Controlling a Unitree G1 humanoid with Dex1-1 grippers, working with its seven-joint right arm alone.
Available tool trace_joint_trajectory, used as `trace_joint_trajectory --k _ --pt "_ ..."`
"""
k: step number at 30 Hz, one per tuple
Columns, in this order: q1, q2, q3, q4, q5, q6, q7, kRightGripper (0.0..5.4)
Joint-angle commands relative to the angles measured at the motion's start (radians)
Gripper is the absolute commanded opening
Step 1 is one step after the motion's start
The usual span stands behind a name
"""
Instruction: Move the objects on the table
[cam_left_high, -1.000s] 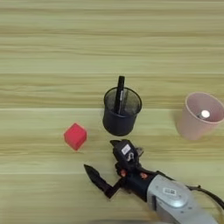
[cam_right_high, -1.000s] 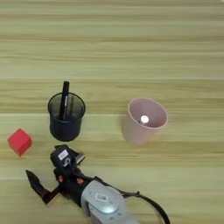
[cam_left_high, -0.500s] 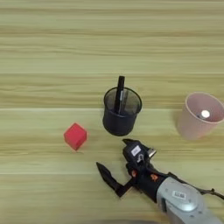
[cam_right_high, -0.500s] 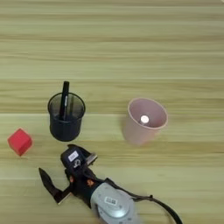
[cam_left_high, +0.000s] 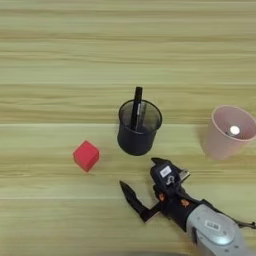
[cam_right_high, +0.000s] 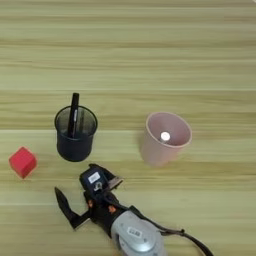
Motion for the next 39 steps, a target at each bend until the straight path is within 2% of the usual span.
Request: trace_joint_trajectory --k 1,12,22,39 --pt "0.001 0.02 -0.036 0.044 -0.017 -0.015 -0.057 5.36" --pt "-0.044 0.094 -0.06 0.175 -0.018 -0.077 -0.115 5.36" --pt "-0.076 0.107 -0.054 0.237 -0.021 -0.097 -0.115 5.36" --pt "-0.192 0.121 -0.05 0.387 -0.035 -0.123 -0.113 5.36"
